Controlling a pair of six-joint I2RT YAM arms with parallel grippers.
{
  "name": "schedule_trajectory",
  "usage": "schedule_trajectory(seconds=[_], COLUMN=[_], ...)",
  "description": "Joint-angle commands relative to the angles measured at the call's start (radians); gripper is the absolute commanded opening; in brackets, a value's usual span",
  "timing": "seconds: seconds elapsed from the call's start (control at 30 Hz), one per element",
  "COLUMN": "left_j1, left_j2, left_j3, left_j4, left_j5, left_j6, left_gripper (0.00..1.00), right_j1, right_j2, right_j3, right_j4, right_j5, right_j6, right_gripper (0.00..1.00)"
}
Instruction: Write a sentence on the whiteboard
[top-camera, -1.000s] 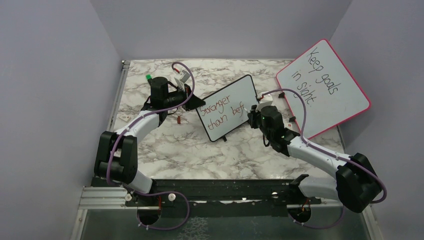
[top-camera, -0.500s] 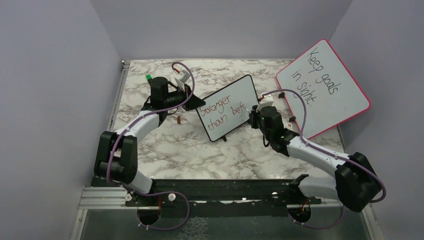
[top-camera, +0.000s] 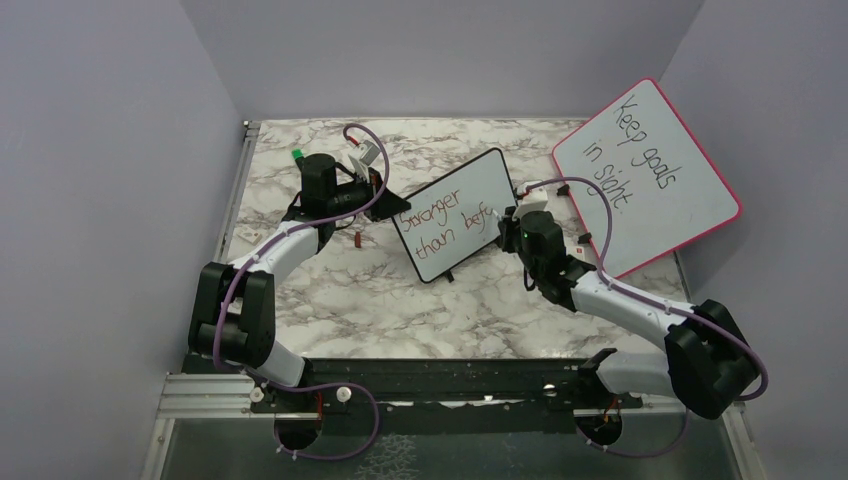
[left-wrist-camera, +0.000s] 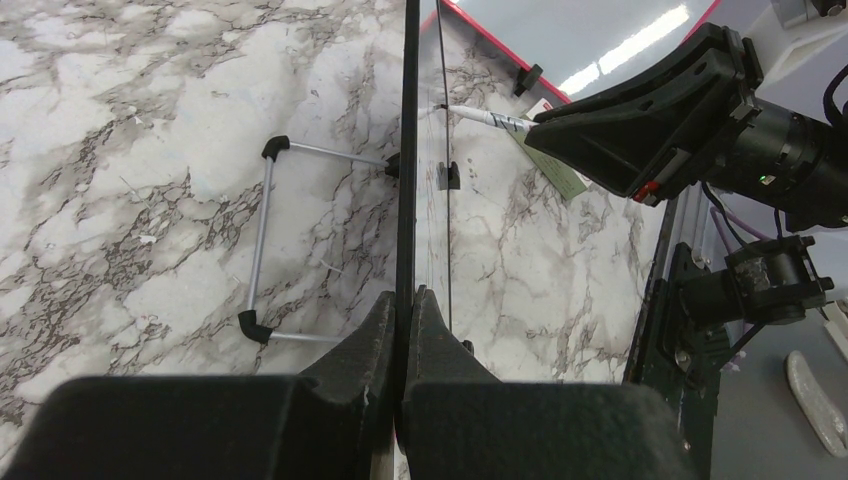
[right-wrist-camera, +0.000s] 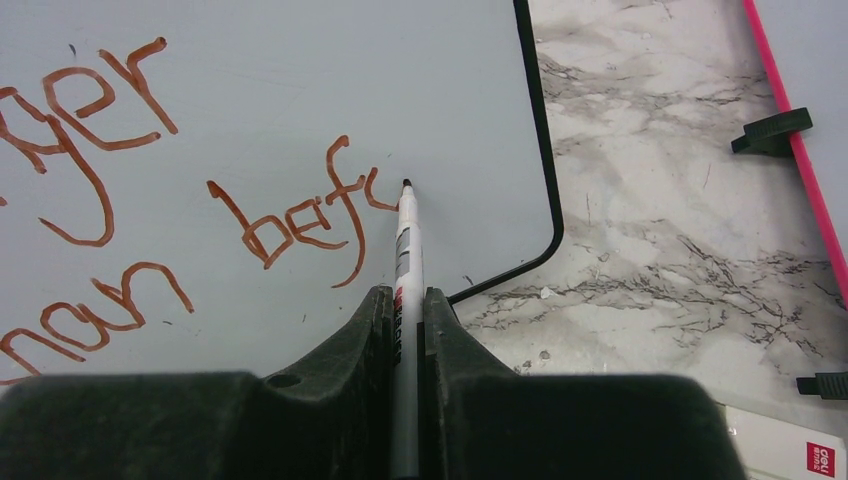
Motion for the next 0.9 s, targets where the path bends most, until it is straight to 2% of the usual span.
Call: schedule_trajectory(seconds=[0.0, 0.87], left_j1=[-0.003, -0.003], left_j2=[0.03, 0.031], left_j3=[-0.019, -0.018], left_j4=[-0.11, -0.112], left_j5=[-0.054, -0.054], left_j6=[0.068, 0.068], left_gripper=[0.0, 0.0], right_j1=[-0.004, -0.004], right_j2=[0.014, -0.01], right_j3=[0.006, 0.006], right_j4=[0.063, 0.052], right_j5=[0.009, -0.126], right_j6=[-0.009, -0.038], right_gripper=[0.01, 0.01])
